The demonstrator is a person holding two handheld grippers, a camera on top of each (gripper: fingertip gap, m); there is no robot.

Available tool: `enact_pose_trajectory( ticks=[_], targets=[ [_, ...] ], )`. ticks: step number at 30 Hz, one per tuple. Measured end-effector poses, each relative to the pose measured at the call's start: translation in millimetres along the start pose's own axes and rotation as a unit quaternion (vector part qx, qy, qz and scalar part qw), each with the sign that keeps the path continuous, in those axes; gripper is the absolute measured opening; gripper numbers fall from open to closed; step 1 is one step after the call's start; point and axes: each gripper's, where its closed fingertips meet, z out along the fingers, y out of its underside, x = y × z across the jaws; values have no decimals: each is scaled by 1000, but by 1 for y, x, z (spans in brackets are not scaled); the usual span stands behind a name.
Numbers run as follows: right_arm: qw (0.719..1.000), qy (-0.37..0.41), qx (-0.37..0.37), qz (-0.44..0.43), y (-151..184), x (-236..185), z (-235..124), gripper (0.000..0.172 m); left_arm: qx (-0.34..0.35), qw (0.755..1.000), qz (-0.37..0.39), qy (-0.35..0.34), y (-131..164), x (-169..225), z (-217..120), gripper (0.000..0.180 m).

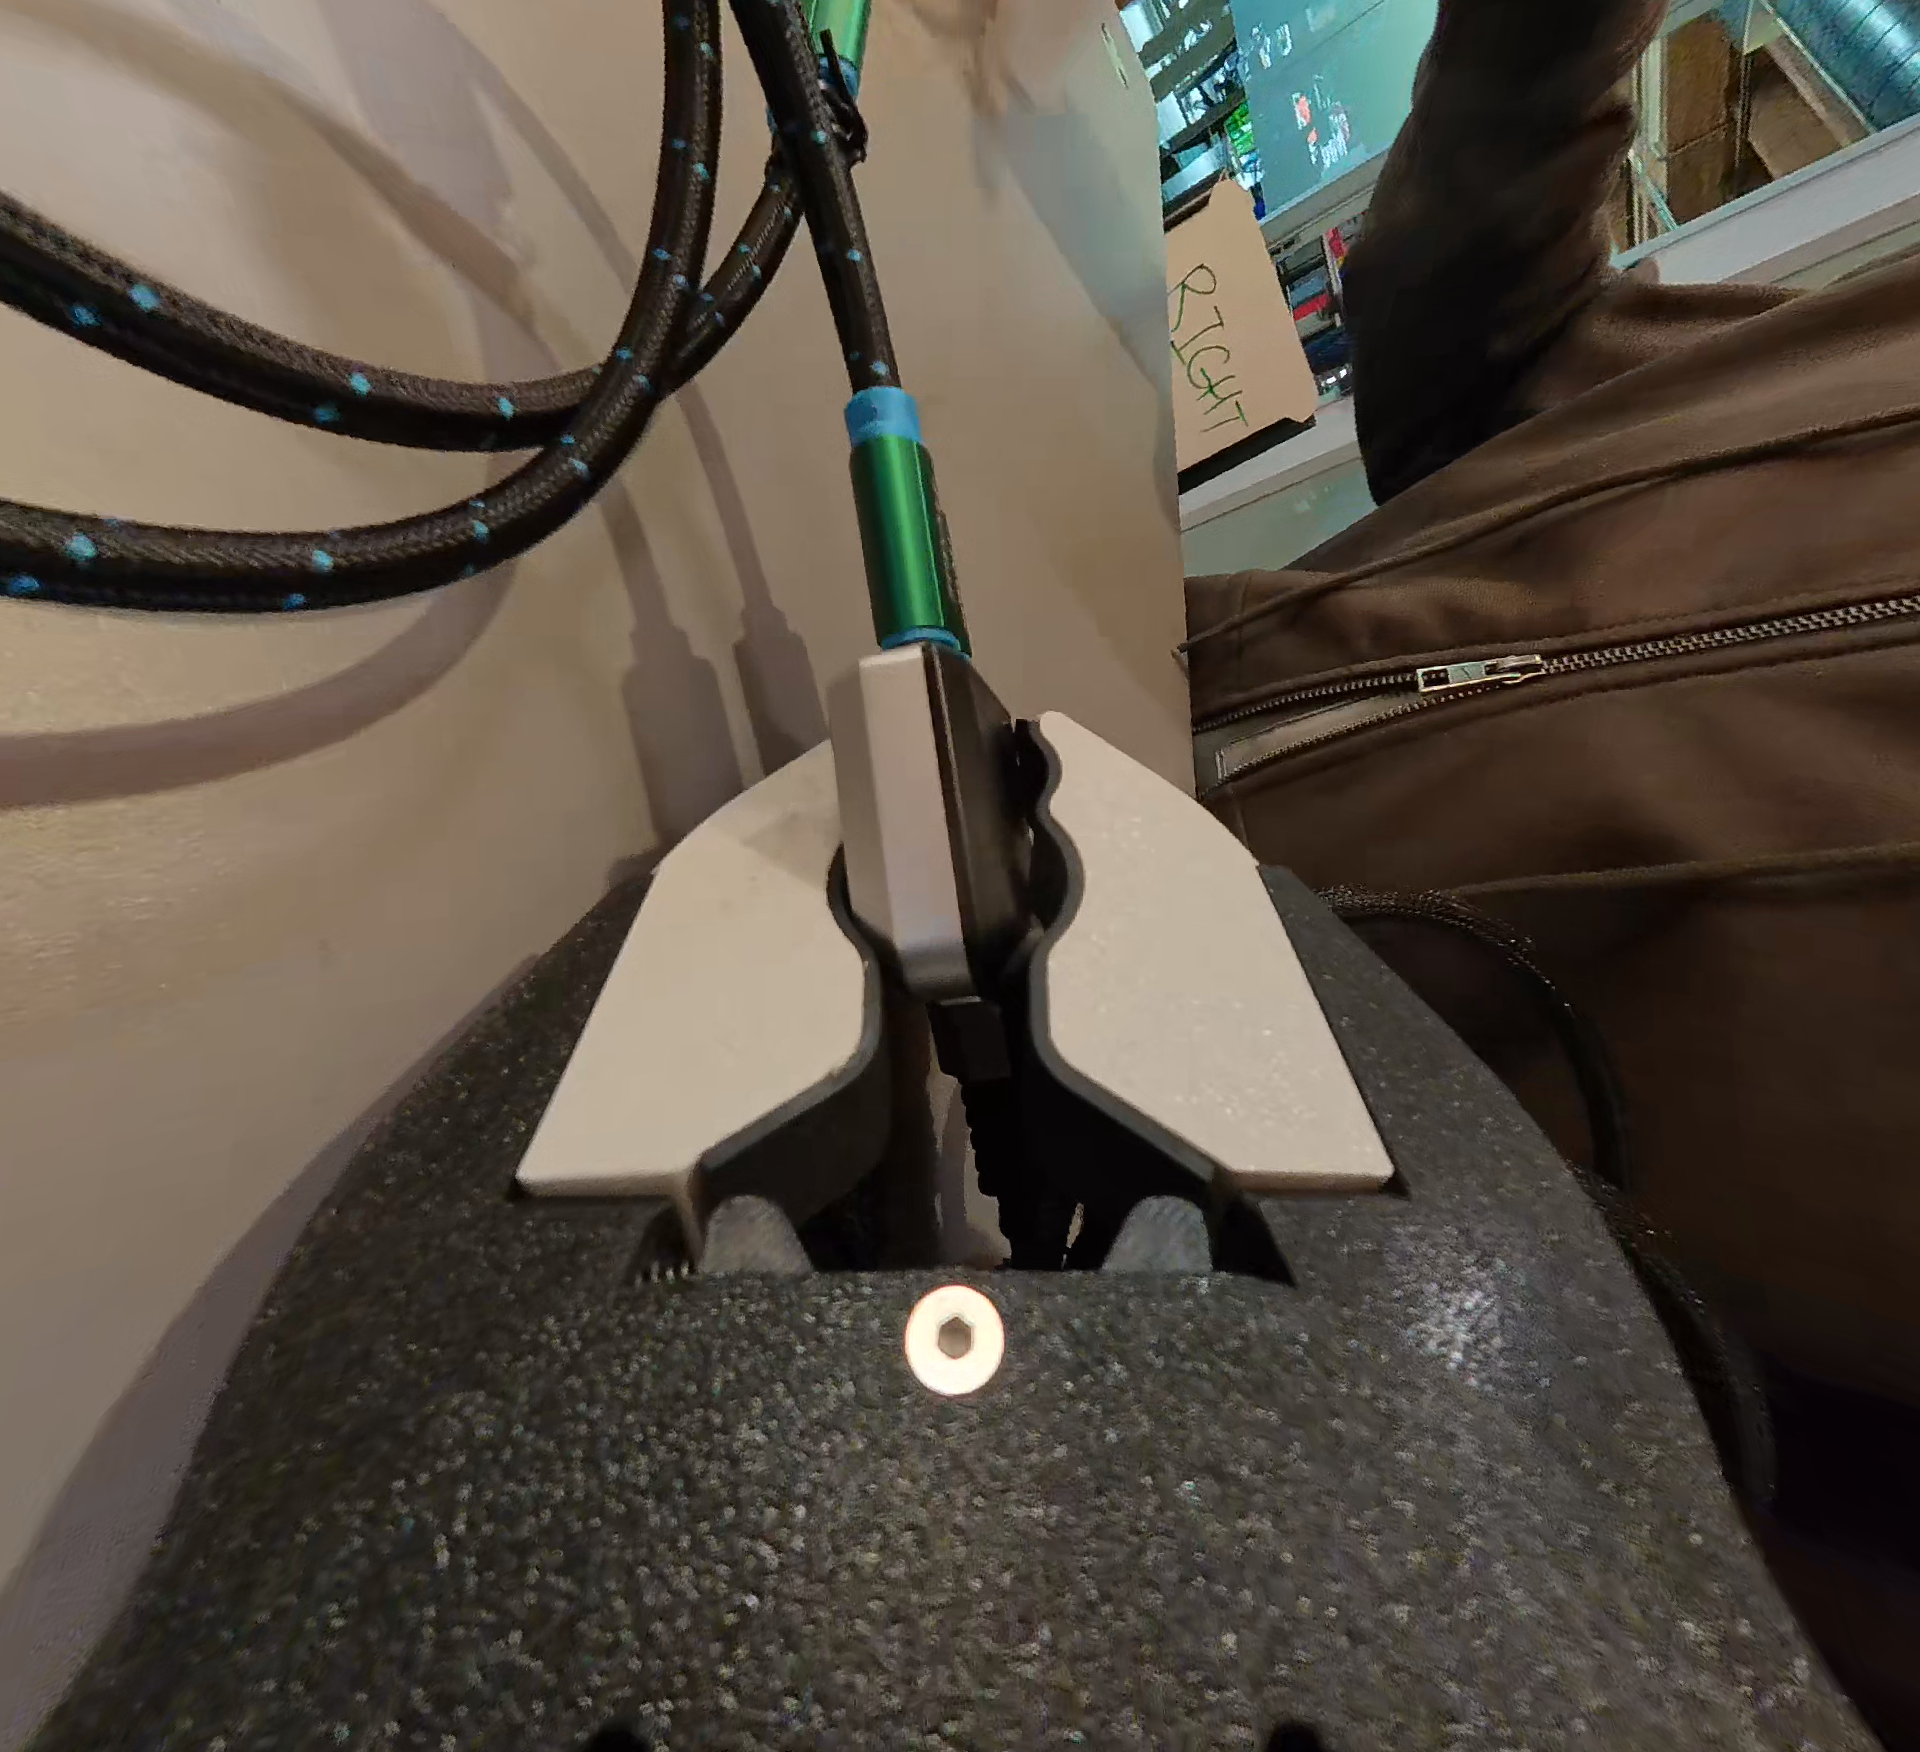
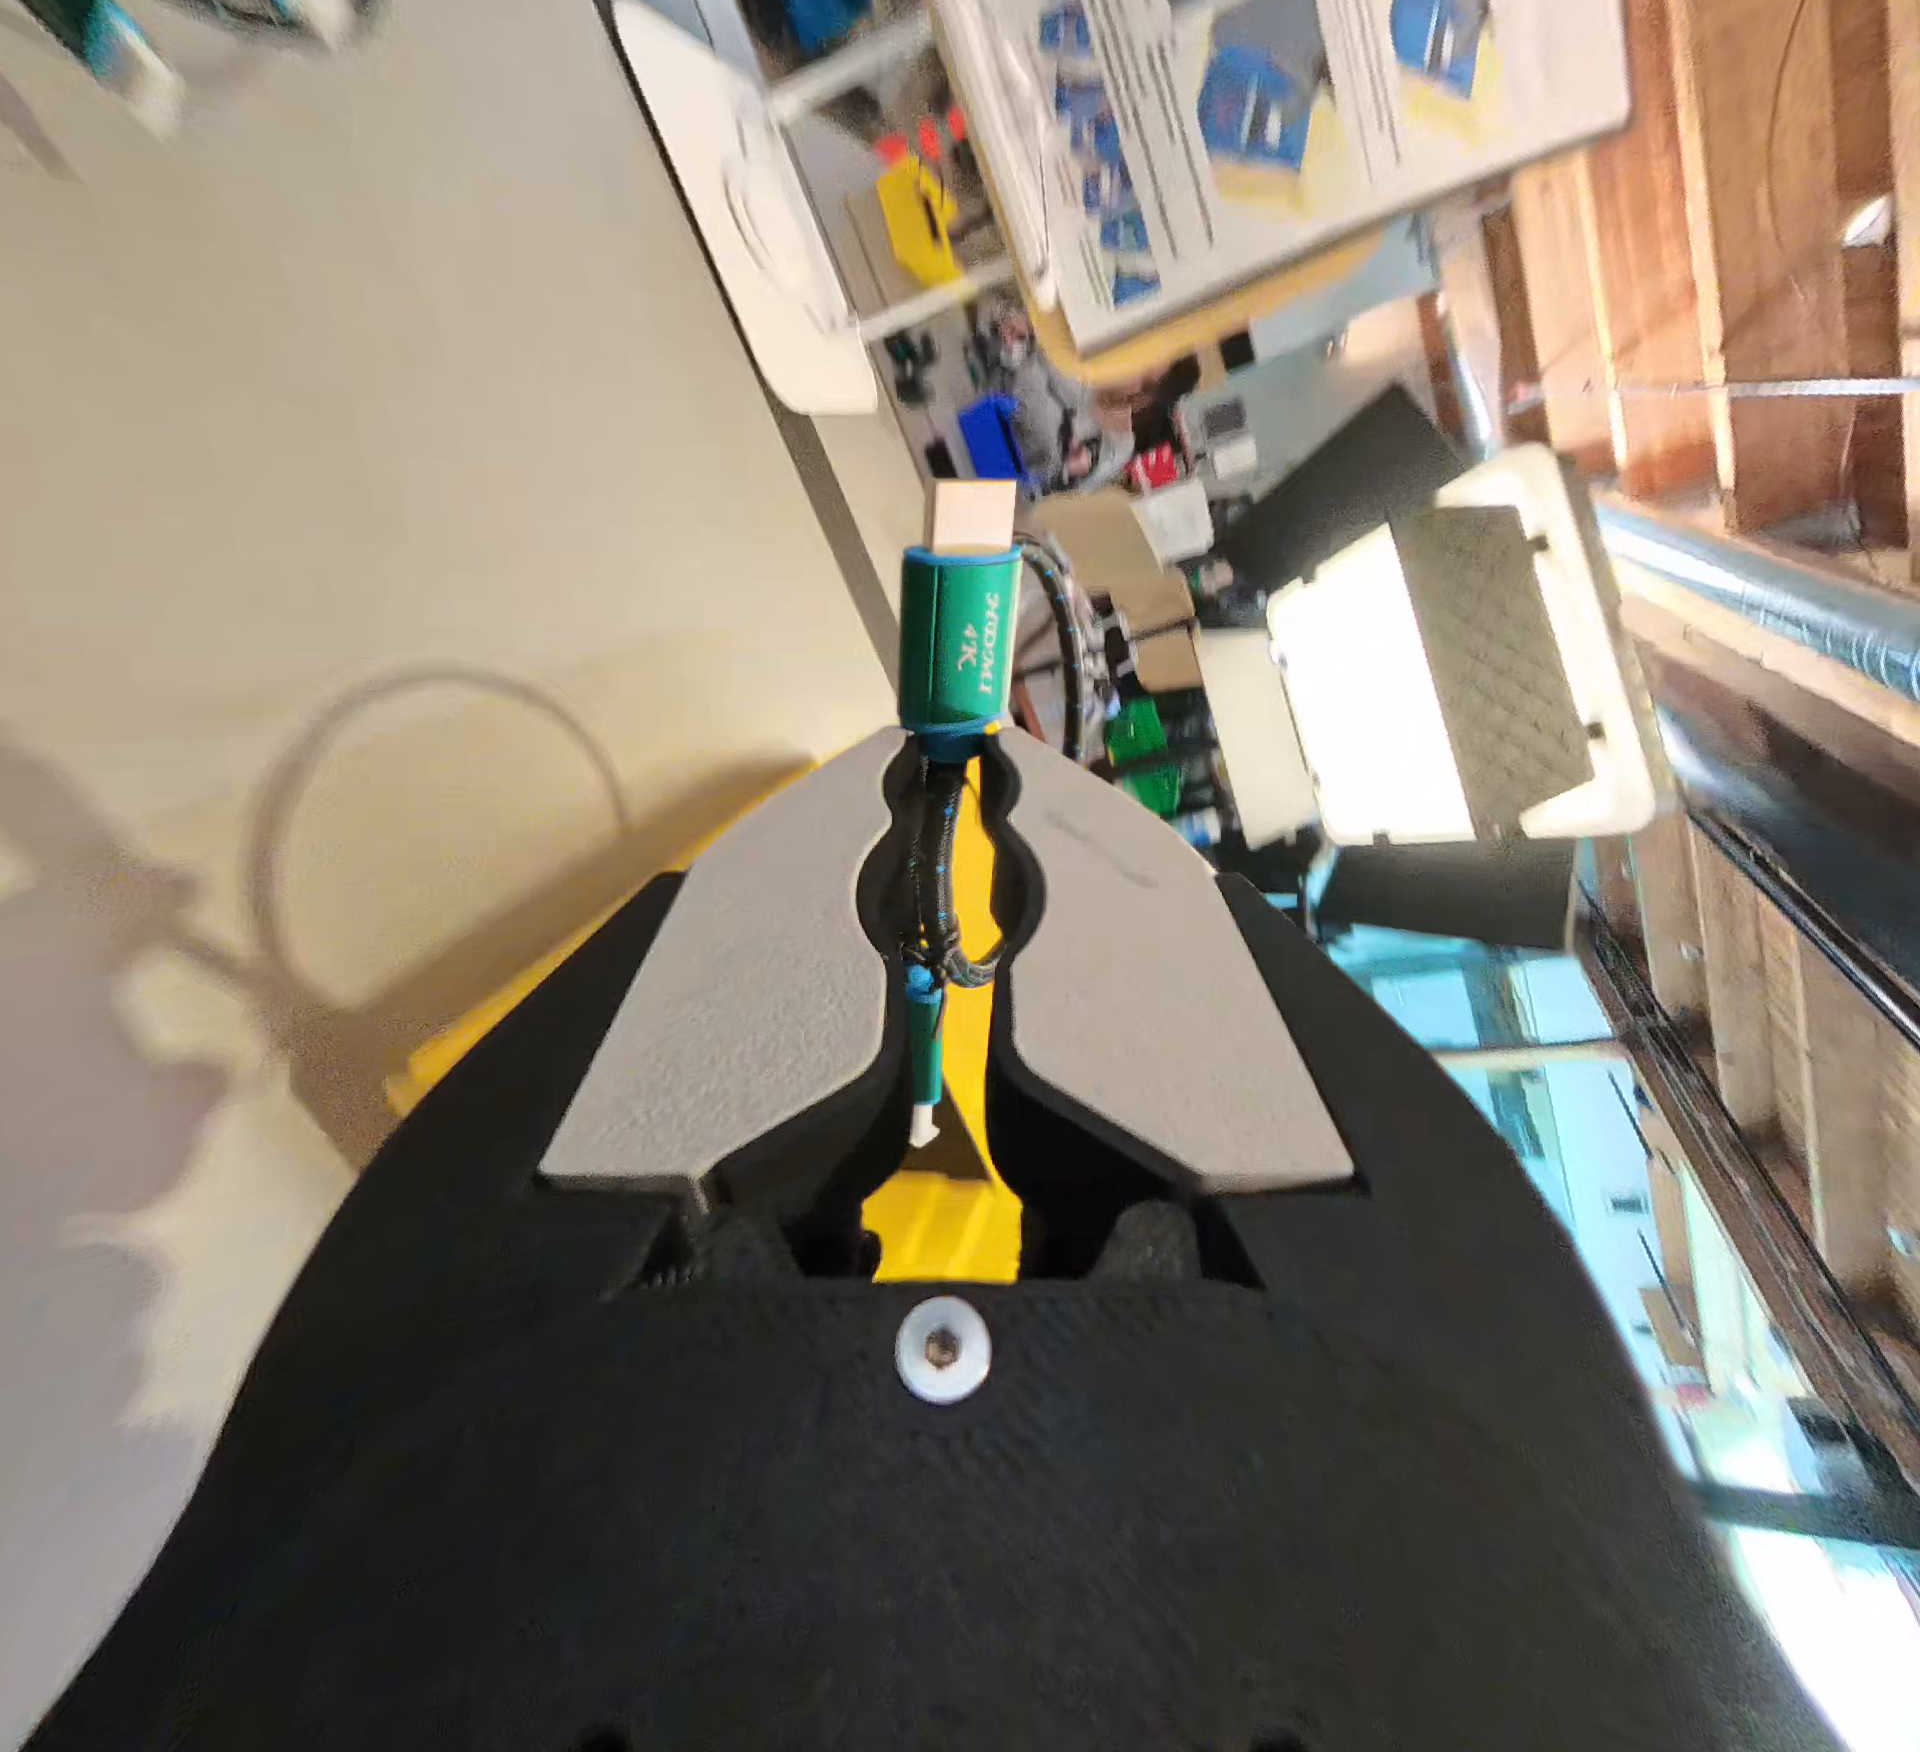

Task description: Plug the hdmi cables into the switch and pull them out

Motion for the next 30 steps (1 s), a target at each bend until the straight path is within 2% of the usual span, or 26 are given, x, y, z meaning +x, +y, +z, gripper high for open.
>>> enact_pose_trajectory(
  ticks=[4,8,14,15,18,23,26,30],
  targets=[
    [993,-25,-110,20,72,16,-15,10,6,1000,10,-3,-1,0,1,25],
    [974,-32,-208,87,133,-2,-10,10,8,1000,13,-4,-1,0,1,26],
    [937,-41,-300,173,167,-46,21,10,10,1000,13,-7,-1,0,1,26],
    [931,-46,-315,178,169,-52,23,20,11,1000,12,-7,-1,0,1,26],
    [933,-56,-305,185,157,-55,22,29,14,1000,11,-9,-1,0,0,26],
    [954,-12,-266,139,118,-28,1,28,16,1000,9,-10,-2,-1,1,26],
    [978,-10,-189,92,64,-41,11,28,15,1000,8,-8,-4,-1,4,26],
    [997,-37,-58,-22,-23,-116,47,28,10,1000,5,-1,-6,1,10,26]
  ],
)
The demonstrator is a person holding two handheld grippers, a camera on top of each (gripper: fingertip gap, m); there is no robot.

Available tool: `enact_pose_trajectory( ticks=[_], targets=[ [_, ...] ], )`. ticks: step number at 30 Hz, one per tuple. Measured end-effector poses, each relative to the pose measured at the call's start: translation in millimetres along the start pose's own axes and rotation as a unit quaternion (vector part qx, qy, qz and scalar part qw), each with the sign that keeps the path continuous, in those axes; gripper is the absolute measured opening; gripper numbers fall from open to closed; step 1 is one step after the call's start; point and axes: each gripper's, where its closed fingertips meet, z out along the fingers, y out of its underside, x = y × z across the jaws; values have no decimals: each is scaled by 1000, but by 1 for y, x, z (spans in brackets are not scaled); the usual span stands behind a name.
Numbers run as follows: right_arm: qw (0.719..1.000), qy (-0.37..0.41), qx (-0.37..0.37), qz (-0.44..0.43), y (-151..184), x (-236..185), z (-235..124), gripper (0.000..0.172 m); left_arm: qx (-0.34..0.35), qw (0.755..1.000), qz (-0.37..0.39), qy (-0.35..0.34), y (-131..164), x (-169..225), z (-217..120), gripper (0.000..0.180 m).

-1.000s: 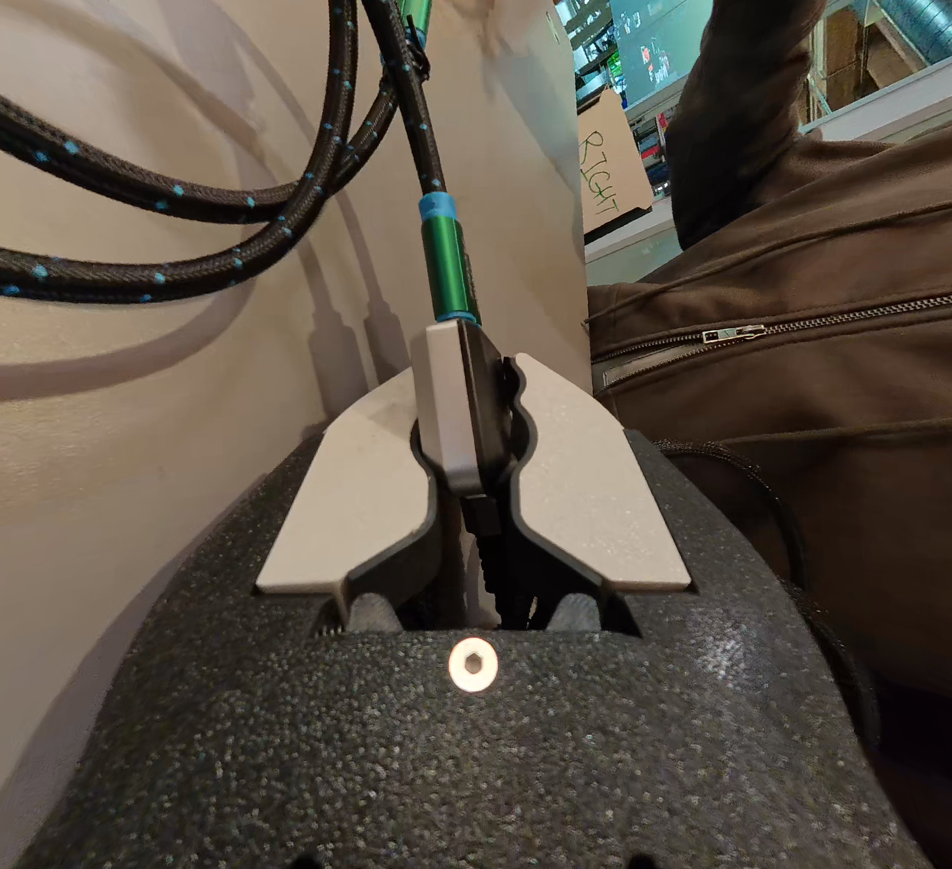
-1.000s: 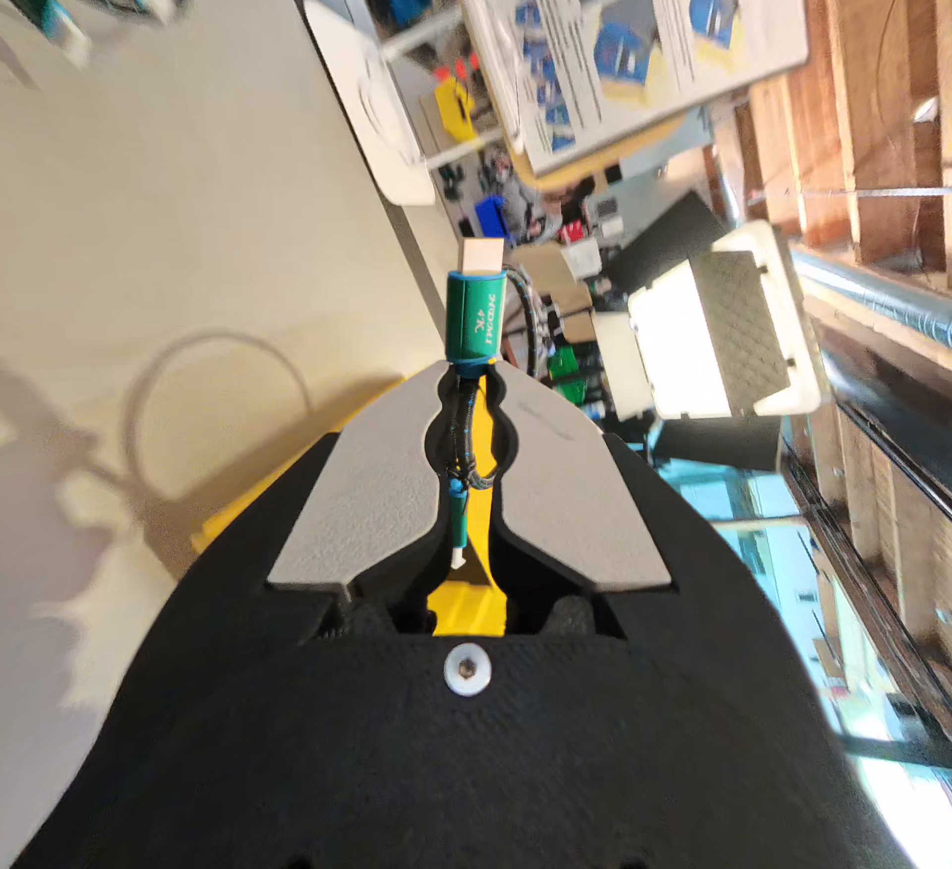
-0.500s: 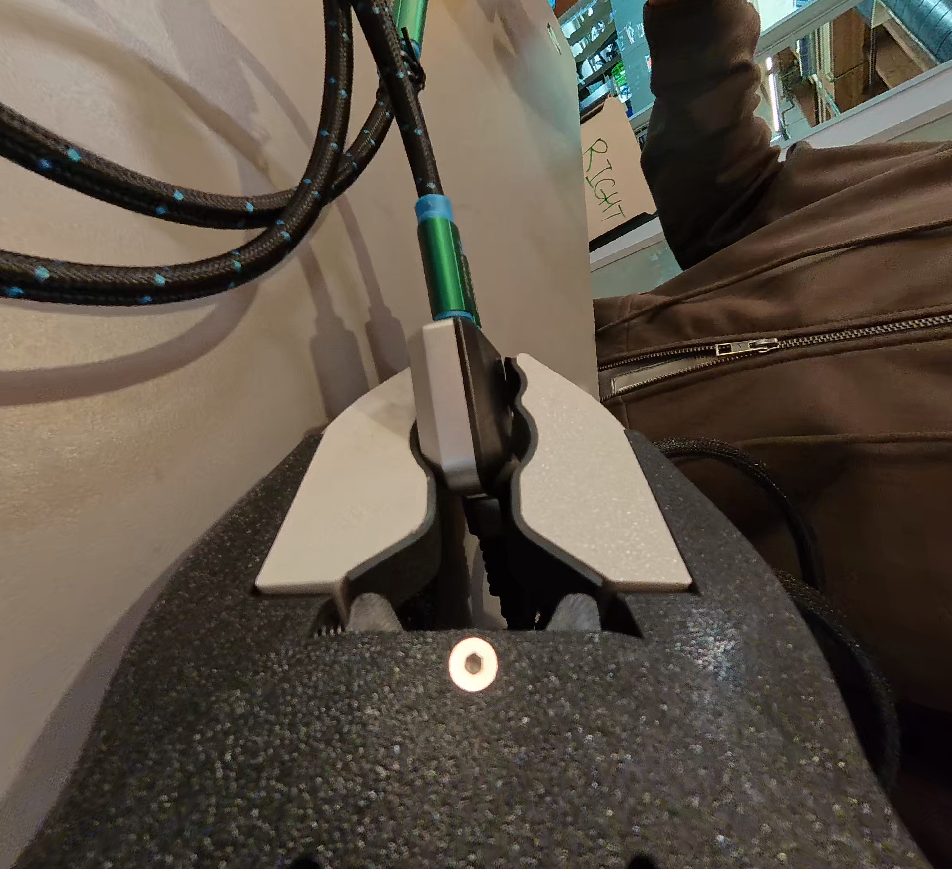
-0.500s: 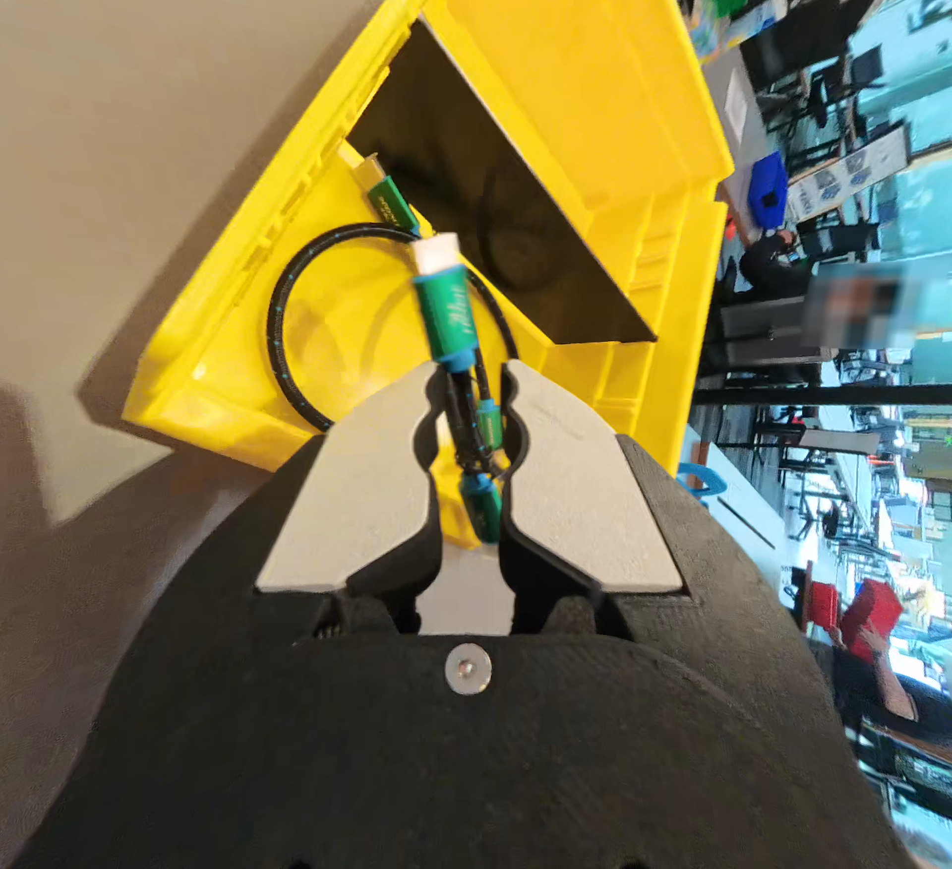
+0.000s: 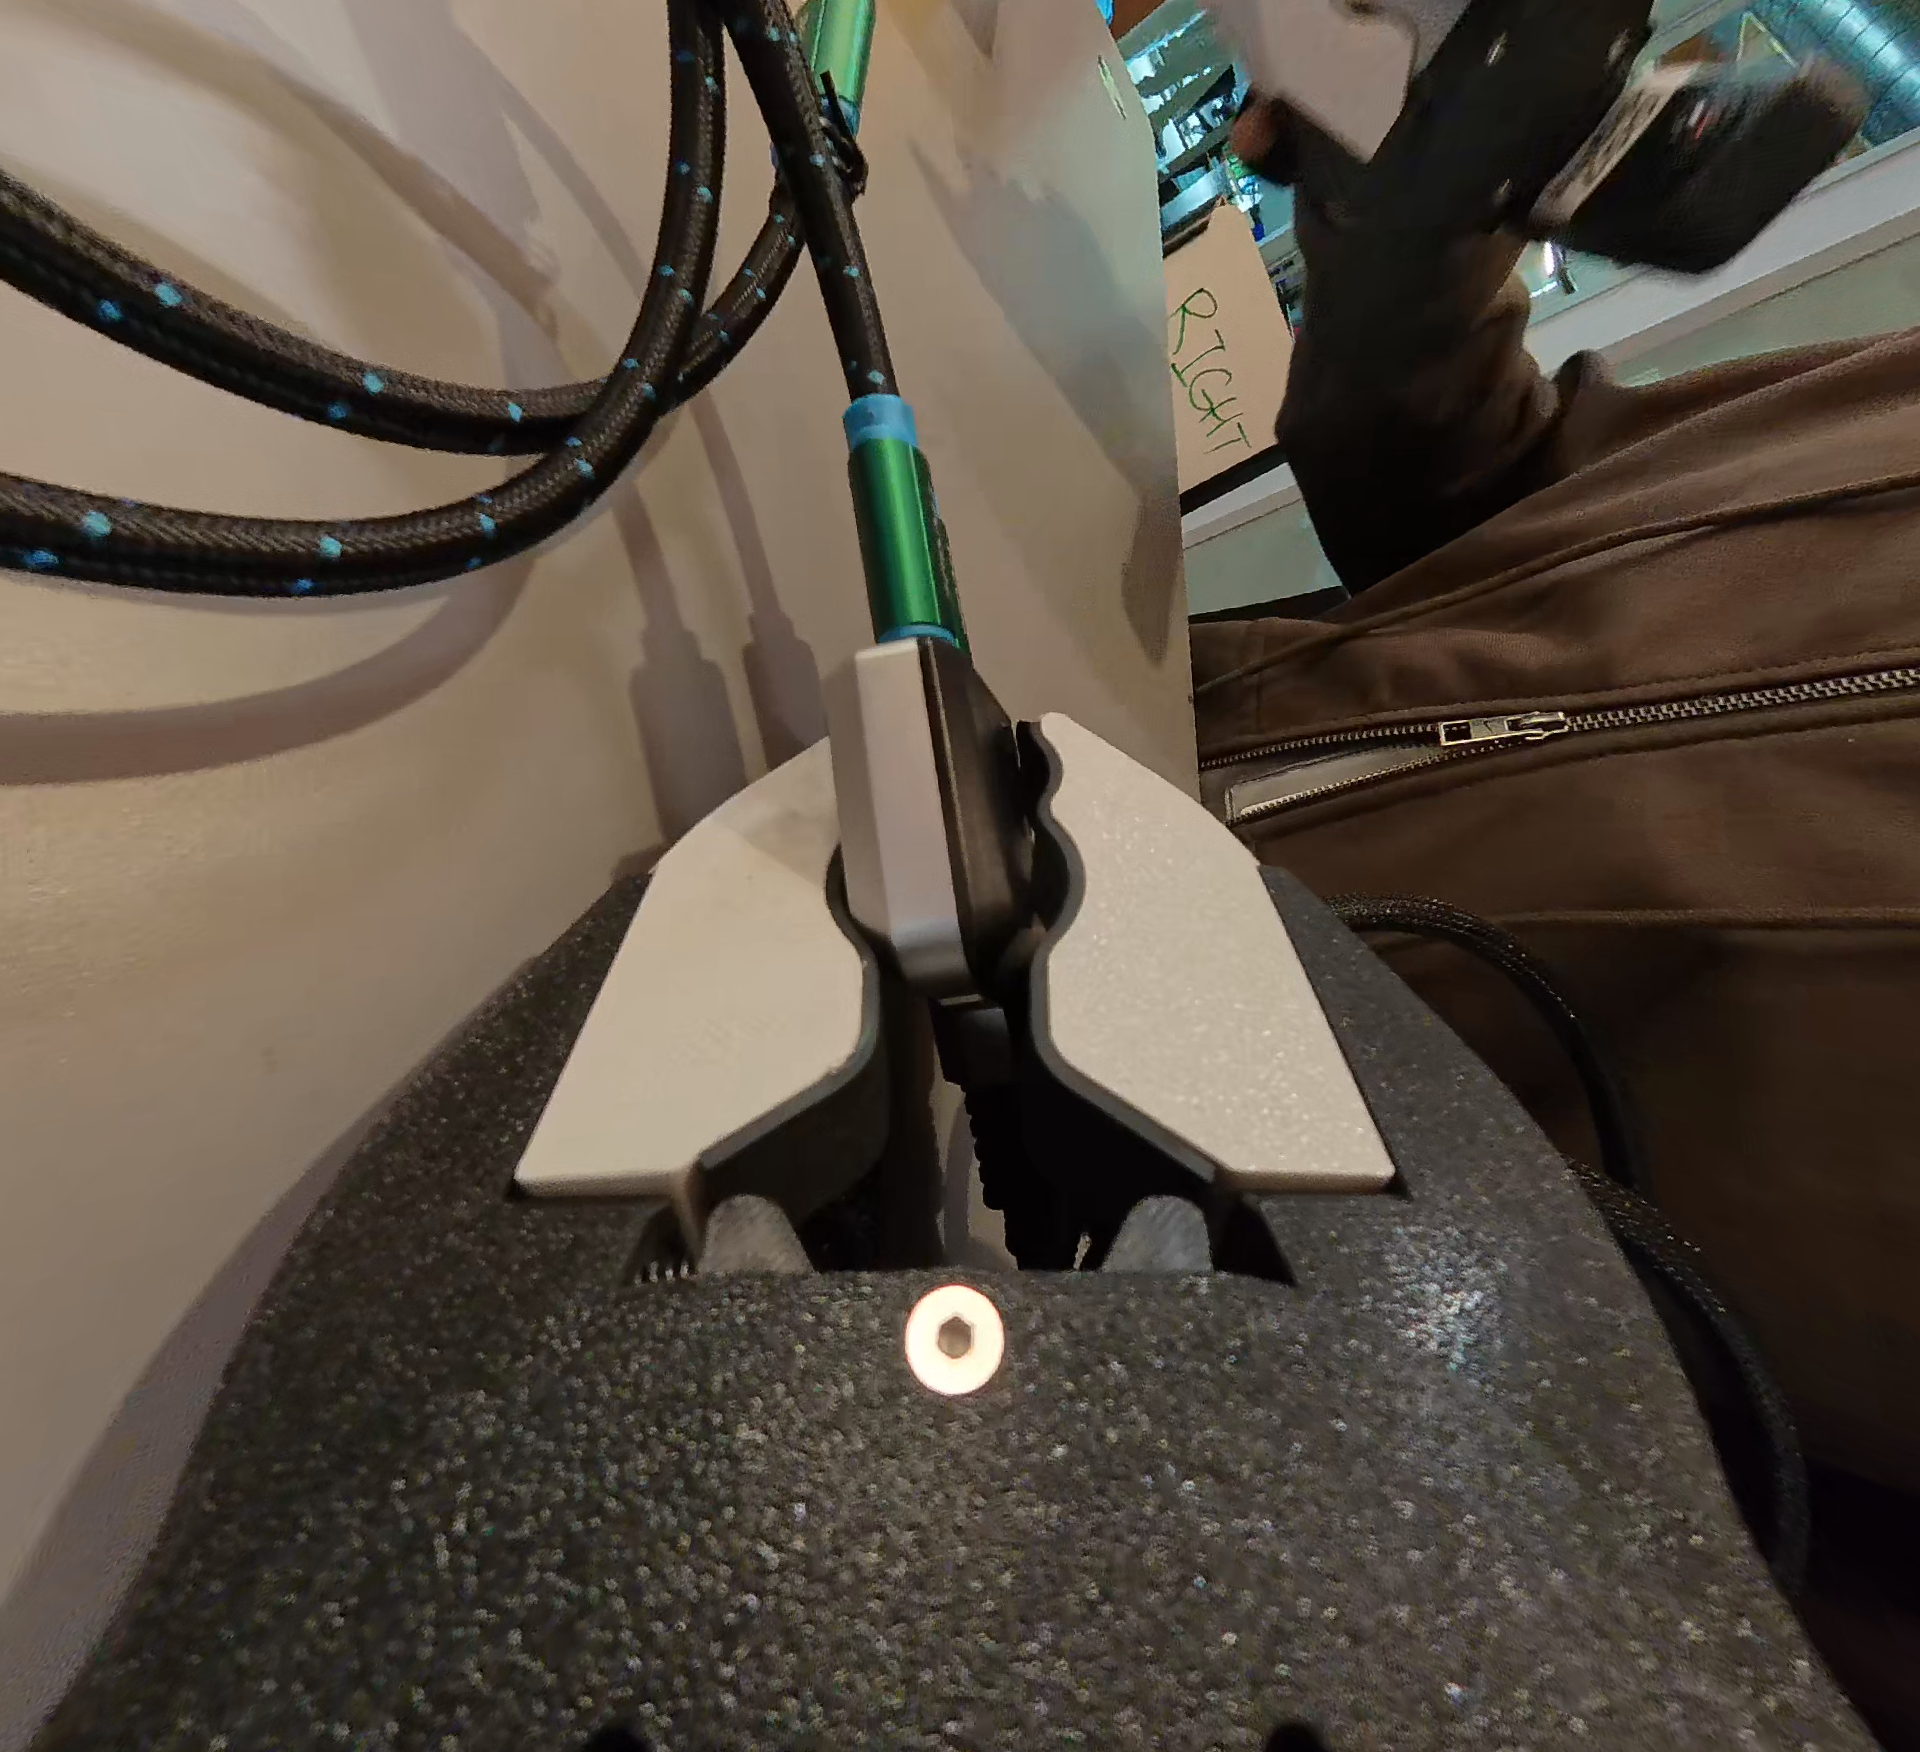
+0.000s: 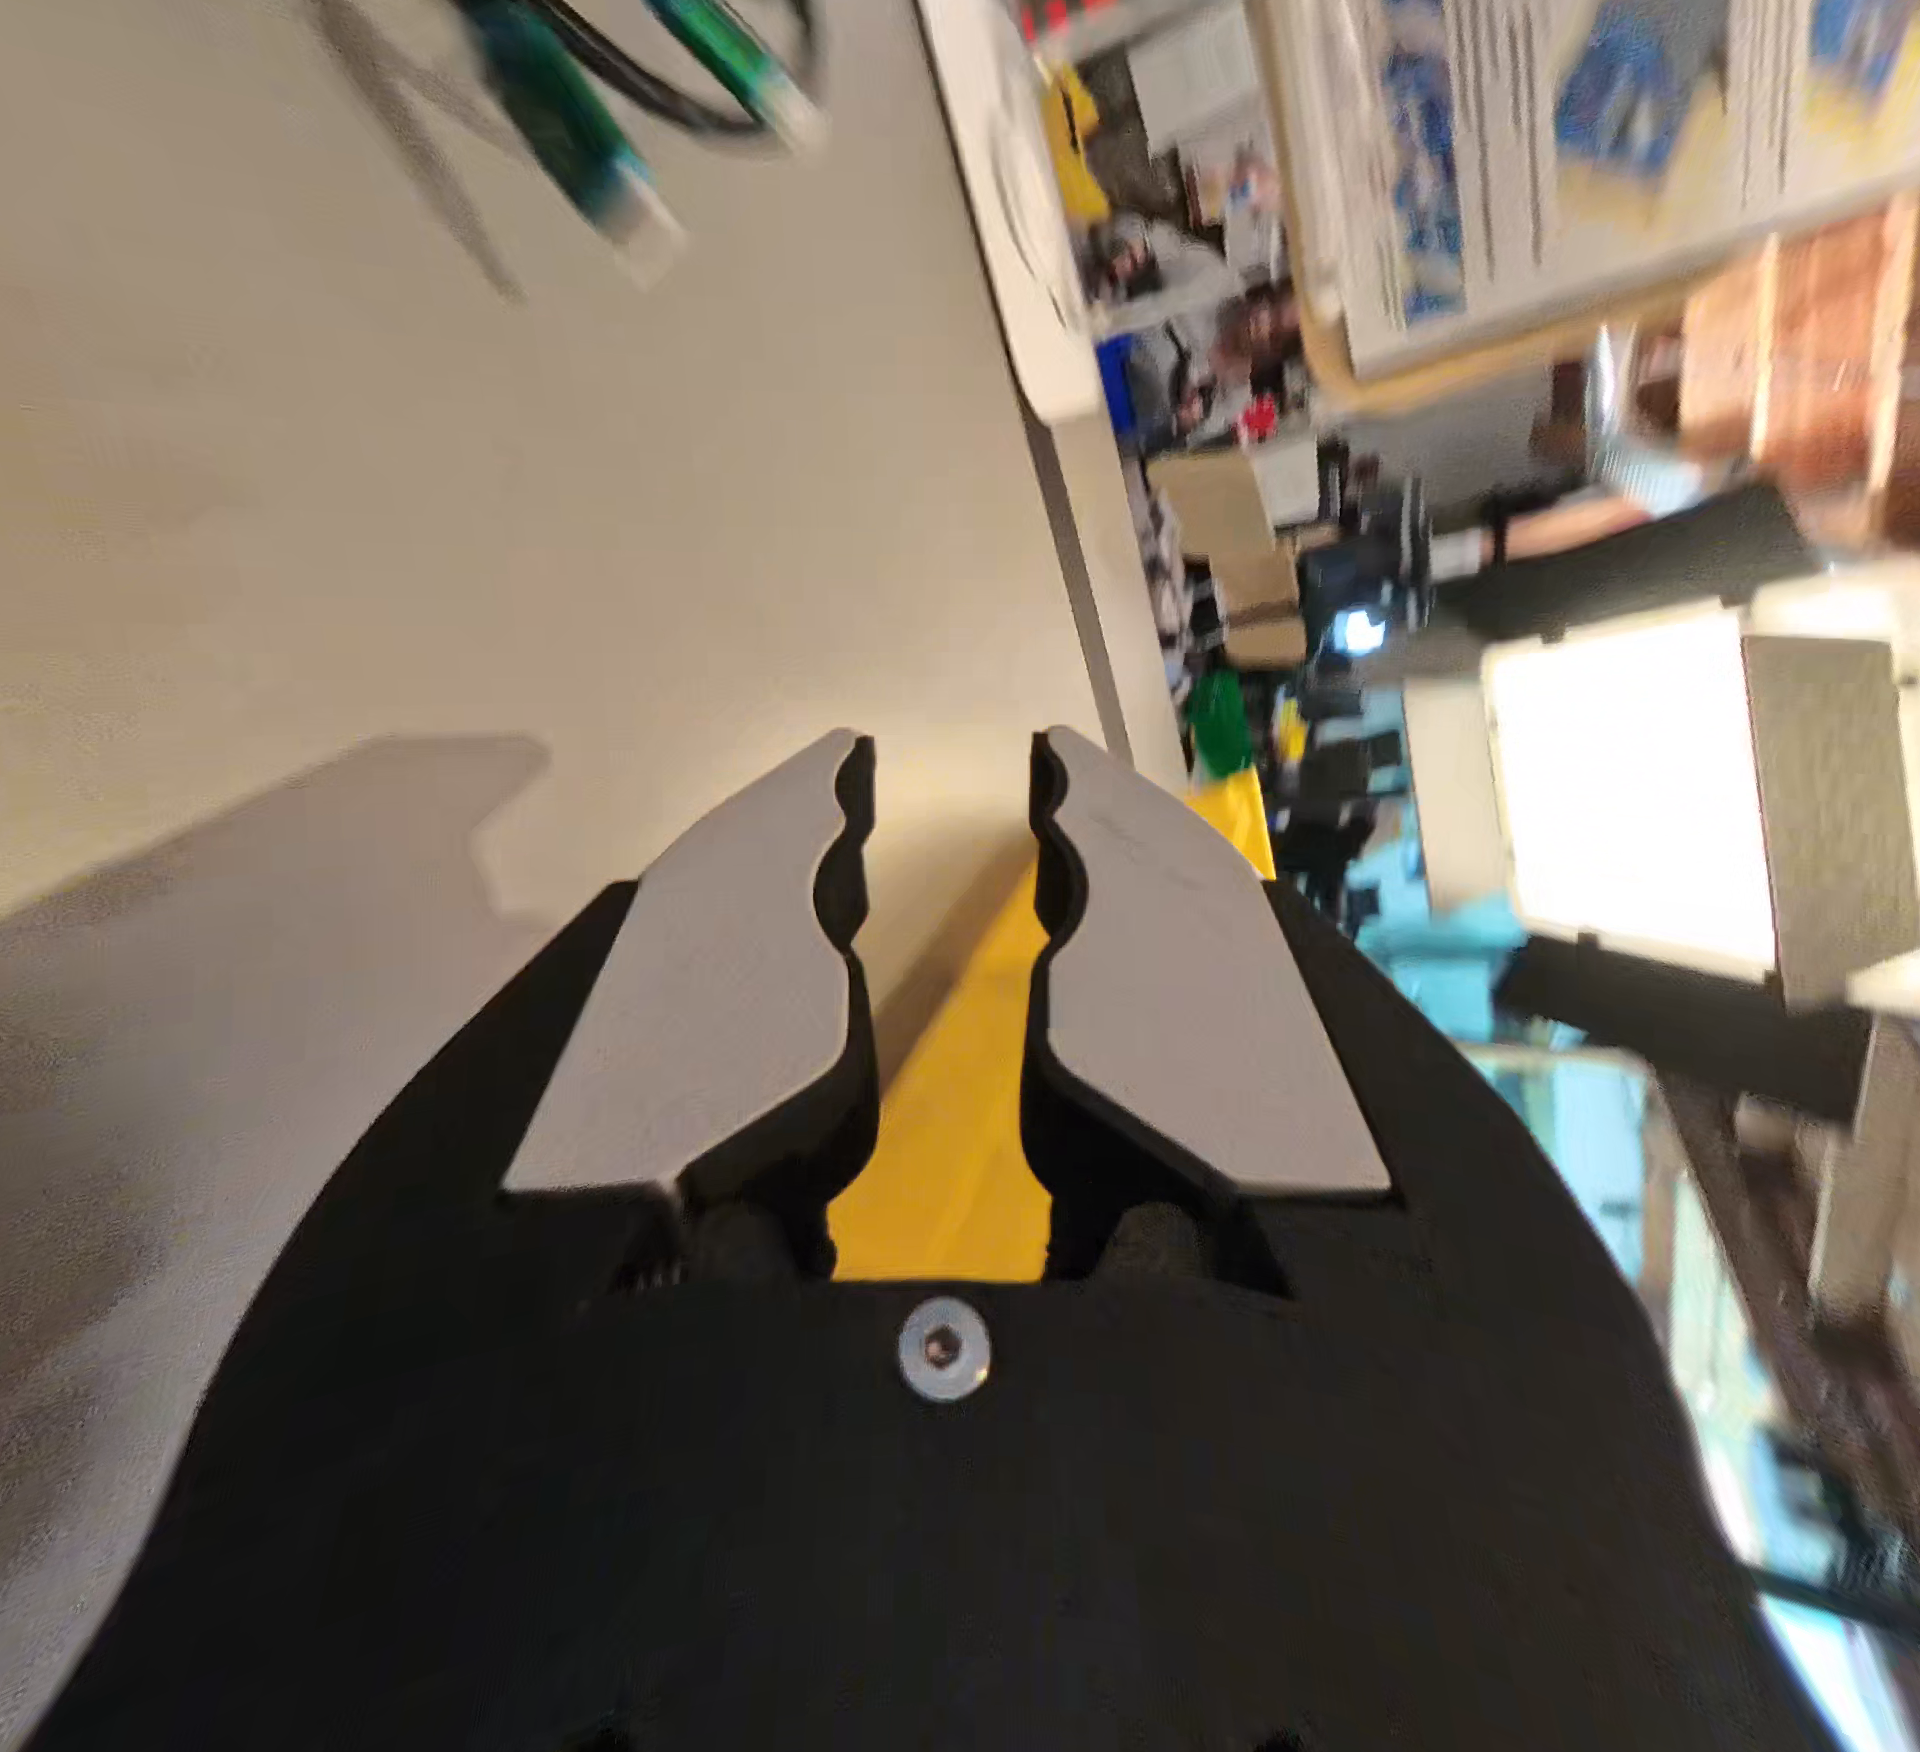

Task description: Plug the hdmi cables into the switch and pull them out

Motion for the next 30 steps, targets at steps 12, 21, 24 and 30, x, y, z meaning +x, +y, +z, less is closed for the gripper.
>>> enact_pose_trajectory(
  ticks=[12,21,24,30],
  targets=[
    [972,-16,189,-138,-162,-117,62,26,-4,1000,-19,17,0,1,2,25],
    [973,-14,179,-145,-161,-119,74,22,1,998,-56,43,-5,0,0,23],
    [973,-11,180,-144,-162,-119,75,16,7,996,-62,57,-9,2,-1,23],
    [971,2,191,-146,-163,-120,80,14,4,996,-68,54,-7,1,-1,23]
  ],
)
